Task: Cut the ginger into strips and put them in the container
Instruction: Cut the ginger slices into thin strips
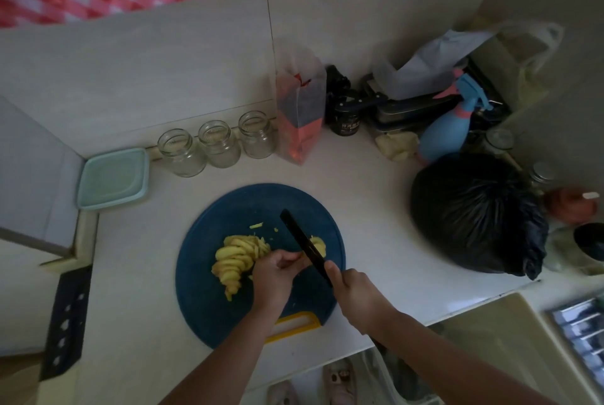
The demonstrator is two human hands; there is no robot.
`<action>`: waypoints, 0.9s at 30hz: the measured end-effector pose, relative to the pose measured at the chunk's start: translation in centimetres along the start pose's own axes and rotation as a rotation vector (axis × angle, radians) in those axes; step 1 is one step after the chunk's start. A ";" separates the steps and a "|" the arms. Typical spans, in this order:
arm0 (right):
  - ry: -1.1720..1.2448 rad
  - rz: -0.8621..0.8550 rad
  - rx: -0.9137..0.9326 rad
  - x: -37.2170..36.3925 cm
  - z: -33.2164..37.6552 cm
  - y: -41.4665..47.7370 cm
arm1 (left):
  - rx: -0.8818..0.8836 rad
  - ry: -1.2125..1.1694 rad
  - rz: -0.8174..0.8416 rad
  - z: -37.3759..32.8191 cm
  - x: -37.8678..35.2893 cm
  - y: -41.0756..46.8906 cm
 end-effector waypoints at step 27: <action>-0.398 -0.153 0.222 -2.1 0.0 2.1 | 0.104 -0.051 0.015 1.0 0.2 0.9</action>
Point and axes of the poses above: each hand's wrist, its own y-axis towards the middle knuckle, its own x-axis out of the back of the hand, z = x × y, the point moved 3 cm from there along y, towards the middle knuckle, and after that the axes turned 9 degrees about -z, right-handed, at the moved point
